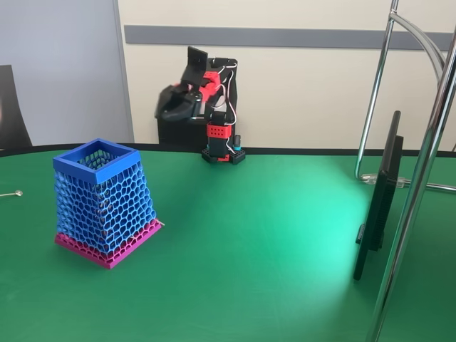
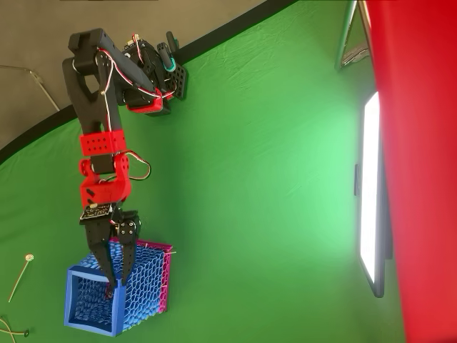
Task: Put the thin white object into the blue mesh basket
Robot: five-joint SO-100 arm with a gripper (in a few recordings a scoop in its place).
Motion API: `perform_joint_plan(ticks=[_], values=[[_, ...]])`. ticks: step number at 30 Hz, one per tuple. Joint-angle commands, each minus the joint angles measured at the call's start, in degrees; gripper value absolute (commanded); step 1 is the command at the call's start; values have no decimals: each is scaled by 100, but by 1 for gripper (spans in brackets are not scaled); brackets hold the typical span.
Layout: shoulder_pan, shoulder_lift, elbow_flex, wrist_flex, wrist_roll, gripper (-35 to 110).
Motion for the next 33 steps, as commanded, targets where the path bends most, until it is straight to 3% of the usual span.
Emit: perform_joint_plan(ticks=[1,5,17,24,33], values=[[-290,712,448,97,589,9],[-703,1521,1046,615,1485,7],[-1538,3990,3586,773,5528,1],[-2021,5229,3656,3560,7796,1],[-2329,6785,4852,4658,8596,3]])
